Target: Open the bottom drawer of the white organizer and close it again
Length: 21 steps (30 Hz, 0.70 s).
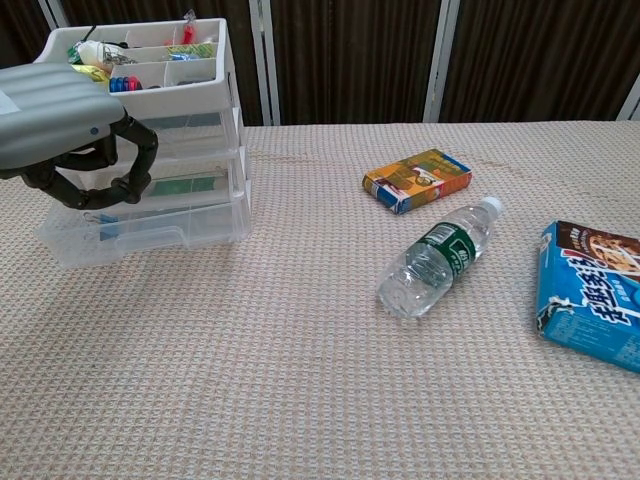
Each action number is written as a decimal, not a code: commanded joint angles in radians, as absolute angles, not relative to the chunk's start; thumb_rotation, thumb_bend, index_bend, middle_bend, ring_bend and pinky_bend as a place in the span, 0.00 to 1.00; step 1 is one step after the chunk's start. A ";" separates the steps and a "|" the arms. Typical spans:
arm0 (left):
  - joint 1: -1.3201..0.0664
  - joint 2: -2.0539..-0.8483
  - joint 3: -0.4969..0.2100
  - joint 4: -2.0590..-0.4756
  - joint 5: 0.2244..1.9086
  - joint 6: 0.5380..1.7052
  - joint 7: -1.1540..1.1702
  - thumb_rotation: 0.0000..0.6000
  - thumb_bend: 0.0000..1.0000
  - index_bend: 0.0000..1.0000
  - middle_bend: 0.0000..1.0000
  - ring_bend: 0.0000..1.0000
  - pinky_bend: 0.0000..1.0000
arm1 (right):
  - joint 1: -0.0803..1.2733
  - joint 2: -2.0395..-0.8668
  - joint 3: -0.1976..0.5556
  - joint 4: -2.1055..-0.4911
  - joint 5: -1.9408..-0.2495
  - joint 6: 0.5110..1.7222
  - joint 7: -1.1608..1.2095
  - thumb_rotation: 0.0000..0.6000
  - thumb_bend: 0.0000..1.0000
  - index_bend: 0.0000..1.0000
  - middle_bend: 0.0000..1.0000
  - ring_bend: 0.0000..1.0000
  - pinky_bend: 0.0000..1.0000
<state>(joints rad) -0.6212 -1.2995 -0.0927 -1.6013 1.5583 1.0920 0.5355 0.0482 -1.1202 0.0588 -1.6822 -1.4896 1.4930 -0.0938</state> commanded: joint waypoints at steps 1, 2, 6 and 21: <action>-0.622 -1.303 -0.099 -1.583 1.535 1.085 0.539 1.00 0.41 0.57 1.00 0.94 0.82 | 0.048 -1.120 0.059 -1.682 -1.489 1.493 -0.094 1.00 0.01 0.05 0.00 0.00 0.00; -0.622 -1.304 -0.099 -1.579 1.531 1.083 0.542 1.00 0.41 0.55 1.00 0.93 0.82 | 0.048 -1.120 0.059 -1.683 -1.489 1.493 -0.094 1.00 0.01 0.05 0.00 0.00 0.00; -0.622 -1.312 -0.099 -1.559 1.505 1.071 0.557 1.00 0.40 0.46 1.00 0.92 0.81 | 0.048 -1.119 0.059 -1.683 -1.489 1.491 -0.094 1.00 0.01 0.05 0.00 0.00 0.00; -0.596 -1.312 -0.051 -1.558 1.606 1.158 0.552 1.00 0.37 0.32 0.52 0.50 0.48 | 0.048 -1.119 0.059 -1.684 -1.487 1.491 -0.096 1.00 0.01 0.05 0.00 0.00 0.00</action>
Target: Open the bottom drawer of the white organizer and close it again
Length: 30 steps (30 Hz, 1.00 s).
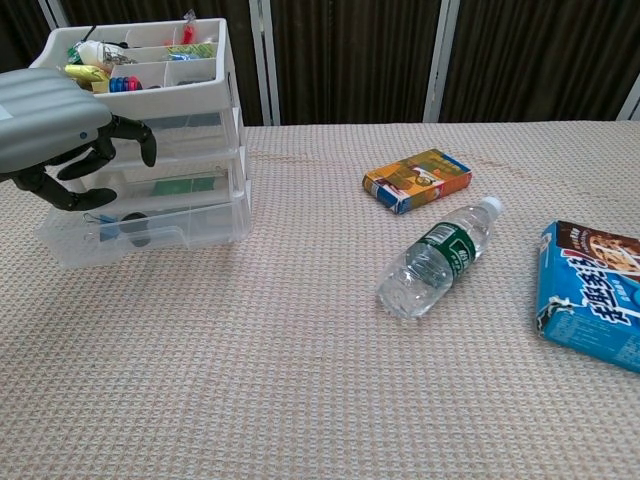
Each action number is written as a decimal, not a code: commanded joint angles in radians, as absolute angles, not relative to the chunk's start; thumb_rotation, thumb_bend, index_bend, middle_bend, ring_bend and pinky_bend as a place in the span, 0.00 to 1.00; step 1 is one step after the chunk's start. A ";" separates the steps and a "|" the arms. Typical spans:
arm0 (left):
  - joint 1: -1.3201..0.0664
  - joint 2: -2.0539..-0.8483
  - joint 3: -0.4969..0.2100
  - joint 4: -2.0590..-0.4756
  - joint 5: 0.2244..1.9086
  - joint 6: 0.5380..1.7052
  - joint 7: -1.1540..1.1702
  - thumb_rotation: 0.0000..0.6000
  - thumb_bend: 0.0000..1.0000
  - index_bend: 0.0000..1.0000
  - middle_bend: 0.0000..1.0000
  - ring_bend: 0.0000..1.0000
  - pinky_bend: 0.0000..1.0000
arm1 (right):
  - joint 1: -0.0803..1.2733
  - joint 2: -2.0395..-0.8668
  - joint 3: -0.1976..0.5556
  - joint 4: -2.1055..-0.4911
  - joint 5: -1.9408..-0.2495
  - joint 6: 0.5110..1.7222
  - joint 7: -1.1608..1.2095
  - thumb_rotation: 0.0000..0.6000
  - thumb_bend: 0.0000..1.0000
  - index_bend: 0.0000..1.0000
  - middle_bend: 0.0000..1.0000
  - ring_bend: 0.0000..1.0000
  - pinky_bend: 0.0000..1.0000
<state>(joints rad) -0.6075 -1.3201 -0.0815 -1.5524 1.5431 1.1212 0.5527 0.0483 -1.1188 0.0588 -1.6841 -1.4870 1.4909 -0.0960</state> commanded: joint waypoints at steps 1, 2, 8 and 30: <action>-0.591 -1.306 -0.032 -1.554 1.644 1.174 0.557 1.00 0.37 0.32 0.43 0.43 0.43 | 0.048 -1.119 0.059 -1.684 -1.487 1.491 -0.096 1.00 0.01 0.05 0.00 0.00 0.00; -0.588 -1.302 -0.015 -1.547 1.679 1.189 0.560 1.00 0.38 0.31 0.36 0.37 0.40 | 0.048 -1.119 0.059 -1.684 -1.487 1.491 -0.096 1.00 0.01 0.05 0.00 0.00 0.00; -0.582 -1.275 0.093 -1.479 1.852 1.204 0.590 1.00 0.96 0.24 0.12 0.10 0.21 | 0.048 -1.120 0.059 -1.684 -1.488 1.493 -0.099 1.00 0.01 0.05 0.00 0.00 0.00; -0.660 -1.271 0.150 -1.466 1.899 0.928 0.760 1.00 1.00 0.23 0.05 0.00 0.12 | 0.048 -1.118 0.059 -1.685 -1.485 1.489 -0.096 1.00 0.01 0.05 0.00 0.00 0.00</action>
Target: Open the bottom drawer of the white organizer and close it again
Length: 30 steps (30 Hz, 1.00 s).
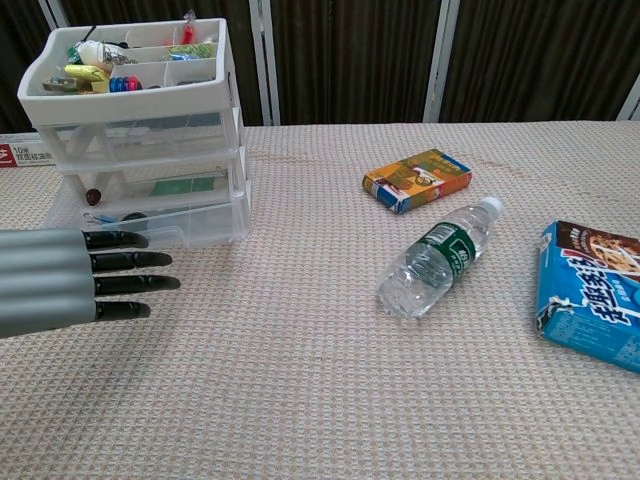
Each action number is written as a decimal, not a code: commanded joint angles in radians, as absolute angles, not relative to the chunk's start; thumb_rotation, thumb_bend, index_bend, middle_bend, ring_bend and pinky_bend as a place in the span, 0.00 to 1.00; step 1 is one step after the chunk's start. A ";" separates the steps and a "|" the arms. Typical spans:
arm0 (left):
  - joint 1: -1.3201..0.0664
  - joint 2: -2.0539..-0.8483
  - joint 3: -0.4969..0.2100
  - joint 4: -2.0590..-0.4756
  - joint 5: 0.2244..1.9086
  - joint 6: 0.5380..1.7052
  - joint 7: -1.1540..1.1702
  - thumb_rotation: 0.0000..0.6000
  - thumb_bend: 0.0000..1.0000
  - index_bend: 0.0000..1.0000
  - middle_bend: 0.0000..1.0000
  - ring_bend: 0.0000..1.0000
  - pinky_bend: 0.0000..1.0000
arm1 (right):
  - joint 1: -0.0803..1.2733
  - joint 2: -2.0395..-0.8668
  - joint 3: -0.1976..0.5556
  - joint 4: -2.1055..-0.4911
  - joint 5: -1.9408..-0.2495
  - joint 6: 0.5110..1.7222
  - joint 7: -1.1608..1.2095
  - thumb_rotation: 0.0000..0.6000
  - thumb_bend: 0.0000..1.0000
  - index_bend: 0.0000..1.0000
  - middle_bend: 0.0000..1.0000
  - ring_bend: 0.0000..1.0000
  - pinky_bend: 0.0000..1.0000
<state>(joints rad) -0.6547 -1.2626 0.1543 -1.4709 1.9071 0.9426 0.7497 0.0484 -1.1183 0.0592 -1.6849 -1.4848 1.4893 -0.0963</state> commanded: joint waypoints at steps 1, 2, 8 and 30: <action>-0.661 -1.275 0.147 -1.464 1.895 0.922 0.762 1.00 1.00 0.23 0.05 0.00 0.12 | 0.049 -1.118 0.059 -1.685 -1.485 1.489 -0.096 1.00 0.01 0.05 0.00 0.00 0.00; -0.662 -1.278 0.144 -1.462 1.890 0.917 0.764 1.00 1.00 0.23 0.05 0.00 0.12 | 0.049 -1.118 0.059 -1.685 -1.486 1.489 -0.095 1.00 0.01 0.05 0.00 0.00 0.00; -0.662 -1.299 0.119 -1.446 1.853 0.901 0.768 1.00 1.00 0.23 0.05 0.00 0.12 | 0.049 -1.119 0.059 -1.685 -1.485 1.489 -0.096 1.00 0.01 0.05 0.00 0.00 0.00; -0.642 -1.314 0.090 -1.363 1.768 0.907 0.751 1.00 1.00 0.22 0.05 0.00 0.12 | 0.049 -1.121 0.059 -1.683 -1.487 1.490 -0.100 1.00 0.01 0.05 0.00 0.00 0.00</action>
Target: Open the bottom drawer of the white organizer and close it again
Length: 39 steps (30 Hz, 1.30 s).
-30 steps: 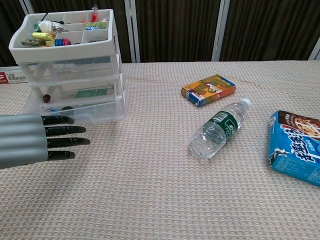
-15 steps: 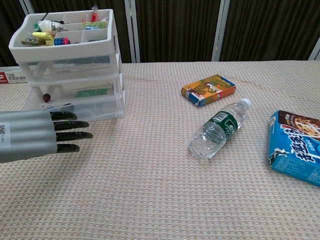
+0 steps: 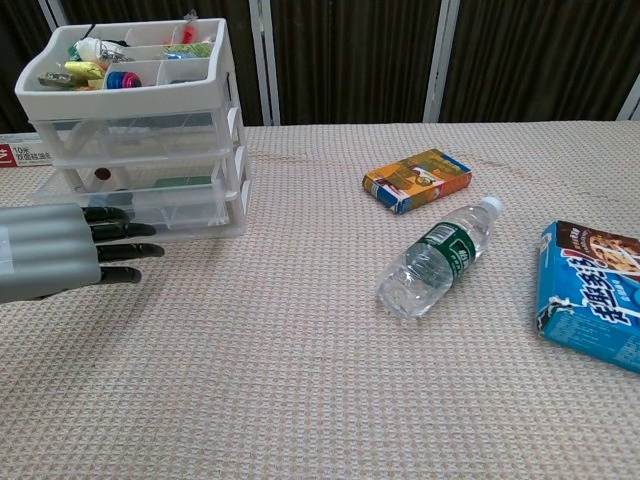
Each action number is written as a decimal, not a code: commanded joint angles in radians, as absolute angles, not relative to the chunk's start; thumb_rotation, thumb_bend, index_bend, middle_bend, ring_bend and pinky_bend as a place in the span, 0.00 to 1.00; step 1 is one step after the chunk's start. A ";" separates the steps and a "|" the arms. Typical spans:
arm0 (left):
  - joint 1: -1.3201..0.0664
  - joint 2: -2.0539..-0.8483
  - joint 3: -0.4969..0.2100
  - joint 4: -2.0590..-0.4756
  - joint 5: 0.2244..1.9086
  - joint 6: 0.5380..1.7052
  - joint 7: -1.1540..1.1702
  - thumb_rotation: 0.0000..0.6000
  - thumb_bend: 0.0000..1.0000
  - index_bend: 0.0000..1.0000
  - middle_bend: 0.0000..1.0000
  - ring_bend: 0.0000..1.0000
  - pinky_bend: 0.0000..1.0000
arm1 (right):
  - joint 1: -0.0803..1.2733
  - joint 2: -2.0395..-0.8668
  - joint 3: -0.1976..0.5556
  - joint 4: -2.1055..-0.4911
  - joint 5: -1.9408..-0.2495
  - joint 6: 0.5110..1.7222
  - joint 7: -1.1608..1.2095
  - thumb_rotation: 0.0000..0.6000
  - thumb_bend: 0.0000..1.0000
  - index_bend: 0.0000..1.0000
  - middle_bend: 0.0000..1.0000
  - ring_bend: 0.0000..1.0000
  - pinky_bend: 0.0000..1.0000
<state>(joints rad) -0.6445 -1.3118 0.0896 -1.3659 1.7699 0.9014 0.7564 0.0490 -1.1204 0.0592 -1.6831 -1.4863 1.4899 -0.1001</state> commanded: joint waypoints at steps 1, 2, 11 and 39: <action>-0.641 -1.315 0.091 -1.362 1.769 0.910 0.749 1.00 1.00 0.22 0.05 0.00 0.12 | 0.049 -1.121 0.059 -1.683 -1.486 1.490 -0.100 1.00 0.01 0.05 0.00 0.00 0.00; -0.642 -1.315 0.092 -1.361 1.772 0.914 0.748 1.00 1.00 0.22 0.05 0.00 0.12 | 0.049 -1.121 0.059 -1.683 -1.487 1.490 -0.100 1.00 0.01 0.05 0.00 0.00 0.00; -0.649 -1.324 0.074 -1.340 1.748 0.912 0.741 1.00 1.00 0.22 0.05 0.00 0.12 | 0.048 -1.120 0.058 -1.683 -1.489 1.492 -0.101 1.00 0.01 0.05 0.00 0.00 0.00; -0.618 -1.315 0.070 -1.347 1.685 0.961 0.694 1.00 1.00 0.19 0.05 0.00 0.12 | 0.049 -1.119 0.058 -1.687 -1.486 1.489 -0.101 1.00 0.01 0.05 0.00 0.00 0.00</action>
<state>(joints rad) -0.6270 -1.3188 0.0610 -1.3326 1.6735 0.9438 0.7063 0.0486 -1.1191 0.0580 -1.6866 -1.4857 1.4886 -0.1006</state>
